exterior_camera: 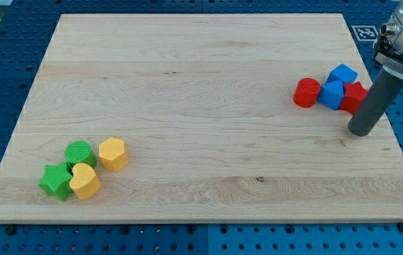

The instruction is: Separate the red circle from the group of blocks

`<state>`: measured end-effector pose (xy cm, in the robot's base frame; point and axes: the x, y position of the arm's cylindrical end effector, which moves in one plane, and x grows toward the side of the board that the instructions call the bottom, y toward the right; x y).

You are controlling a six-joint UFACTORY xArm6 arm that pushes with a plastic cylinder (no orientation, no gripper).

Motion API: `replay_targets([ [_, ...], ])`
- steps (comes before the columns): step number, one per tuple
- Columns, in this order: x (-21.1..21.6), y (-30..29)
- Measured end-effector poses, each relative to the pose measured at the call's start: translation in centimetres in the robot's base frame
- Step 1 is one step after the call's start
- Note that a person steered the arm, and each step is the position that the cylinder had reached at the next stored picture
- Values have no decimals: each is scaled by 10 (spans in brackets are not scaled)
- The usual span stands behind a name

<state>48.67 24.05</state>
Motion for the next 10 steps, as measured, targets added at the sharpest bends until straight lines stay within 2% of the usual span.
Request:
replay_targets([
  [1, -2, 10],
  [2, -9, 63],
  [3, -14, 85],
  [4, -50, 74],
  [5, -59, 65],
  [6, -69, 38],
  [8, -78, -86],
  [9, -81, -125],
  [10, -96, -138],
])
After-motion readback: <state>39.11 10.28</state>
